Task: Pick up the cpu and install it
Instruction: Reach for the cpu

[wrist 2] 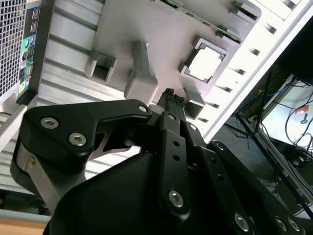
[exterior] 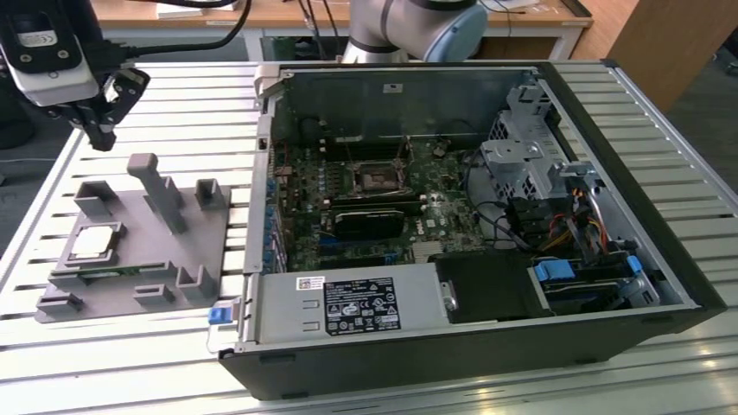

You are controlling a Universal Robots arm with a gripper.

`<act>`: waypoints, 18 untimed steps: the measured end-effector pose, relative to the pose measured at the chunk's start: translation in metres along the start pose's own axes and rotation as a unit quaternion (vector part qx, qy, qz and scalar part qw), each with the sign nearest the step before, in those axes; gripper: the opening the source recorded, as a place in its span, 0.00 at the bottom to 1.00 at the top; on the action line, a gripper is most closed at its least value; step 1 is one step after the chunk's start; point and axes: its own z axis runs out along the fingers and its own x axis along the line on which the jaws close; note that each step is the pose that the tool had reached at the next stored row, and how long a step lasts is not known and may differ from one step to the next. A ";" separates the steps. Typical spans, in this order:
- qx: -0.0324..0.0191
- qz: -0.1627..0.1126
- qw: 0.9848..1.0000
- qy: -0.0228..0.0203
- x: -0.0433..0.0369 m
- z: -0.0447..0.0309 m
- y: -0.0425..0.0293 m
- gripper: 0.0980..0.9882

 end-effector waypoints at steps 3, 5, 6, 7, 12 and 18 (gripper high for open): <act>-0.001 -0.001 1.000 -0.016 0.0052 0.0014 -0.0007 0.01; -0.002 -0.001 1.000 -0.026 0.0087 0.0024 -0.0012 0.01; -0.002 -0.001 1.000 -0.030 0.0107 0.0031 -0.0014 0.01; -0.002 -0.001 0.999 -0.033 0.0129 0.0040 -0.0016 0.01; -0.003 -0.002 0.999 -0.037 0.0299 0.0083 -0.0035 0.01; -0.004 -0.002 0.999 -0.042 0.0544 0.0146 -0.0057 0.01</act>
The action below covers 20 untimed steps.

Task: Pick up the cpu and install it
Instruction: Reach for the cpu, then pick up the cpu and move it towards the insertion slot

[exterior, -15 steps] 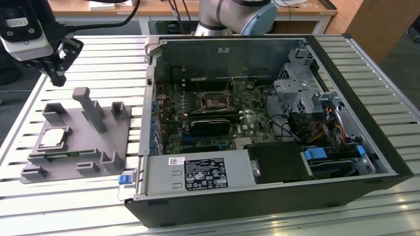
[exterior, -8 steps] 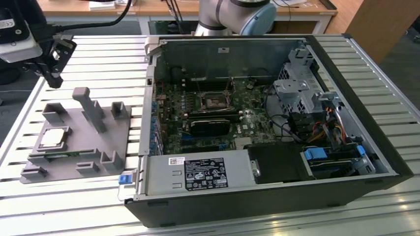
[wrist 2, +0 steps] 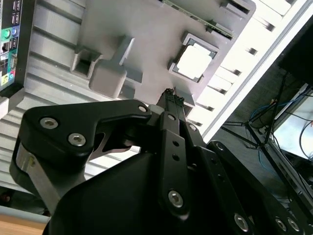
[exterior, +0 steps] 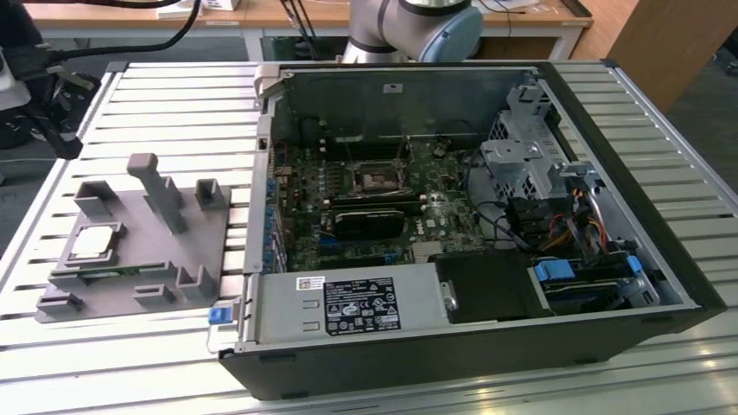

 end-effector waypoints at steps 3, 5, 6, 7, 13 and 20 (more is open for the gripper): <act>0.000 0.000 1.000 -0.002 0.0128 0.0019 -0.0011 0.01; 0.000 0.000 1.000 -0.003 0.0213 0.0032 -0.0017 0.01; 0.000 0.000 1.000 -0.003 0.0252 0.0038 -0.0021 0.01; 0.000 0.000 1.000 -0.003 0.0292 0.0044 -0.0024 0.01; 0.000 -0.002 1.000 -0.003 0.0497 0.0078 -0.0041 0.01; 0.000 -0.002 1.000 -0.003 0.0562 0.0138 -0.0057 0.01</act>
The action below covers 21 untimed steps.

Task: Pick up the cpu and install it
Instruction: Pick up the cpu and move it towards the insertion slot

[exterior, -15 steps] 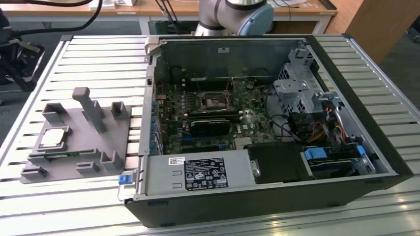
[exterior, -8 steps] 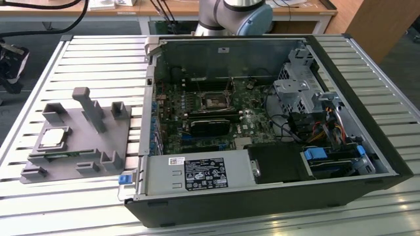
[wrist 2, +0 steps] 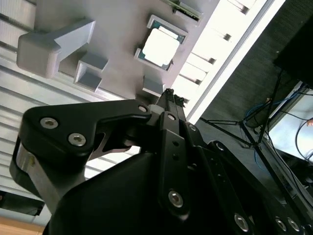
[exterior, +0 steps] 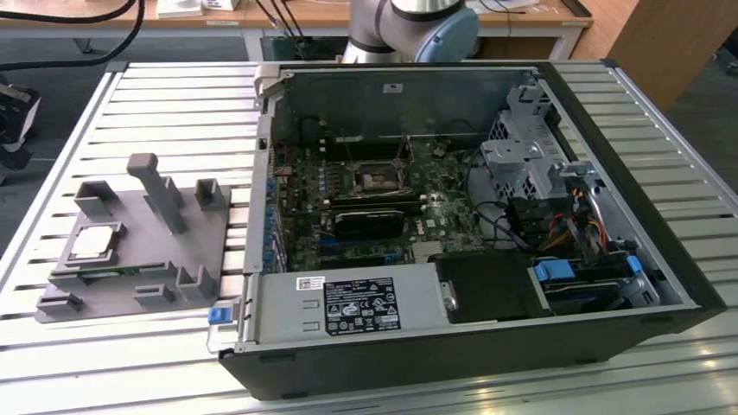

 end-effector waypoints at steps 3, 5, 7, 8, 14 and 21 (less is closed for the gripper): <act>0.000 0.000 1.000 0.000 -0.0002 0.0052 -0.0023 0.01; 0.000 0.000 1.000 0.001 -0.0005 0.0088 -0.0047 0.01; 0.000 -0.001 1.000 0.001 -0.0007 0.0123 -0.0069 0.01; 0.000 -0.002 1.000 0.001 -0.0008 0.0142 -0.0082 0.01; 0.000 -0.003 1.000 0.001 -0.0021 0.0246 -0.0154 0.22; 0.000 -0.012 1.000 0.001 -0.0104 0.0374 -0.0154 0.54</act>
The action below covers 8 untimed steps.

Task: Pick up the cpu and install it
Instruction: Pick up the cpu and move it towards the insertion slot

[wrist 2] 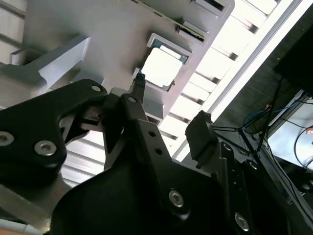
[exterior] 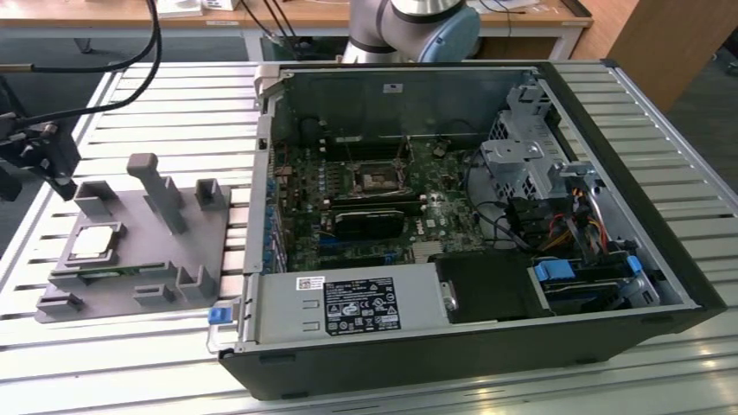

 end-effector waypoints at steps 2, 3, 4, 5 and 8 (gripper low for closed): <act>0.000 -0.001 1.000 0.000 -0.0002 0.0036 -0.0001 0.61; 0.000 -0.002 1.000 0.000 -0.0003 0.0054 -0.0002 0.67; 0.000 -0.004 1.000 0.000 -0.0004 0.0071 -0.0003 0.74; 0.000 -0.008 1.000 0.000 -0.0004 0.0090 -0.0004 0.74; 0.001 -0.020 1.000 0.001 -0.0006 0.0144 -0.0006 0.81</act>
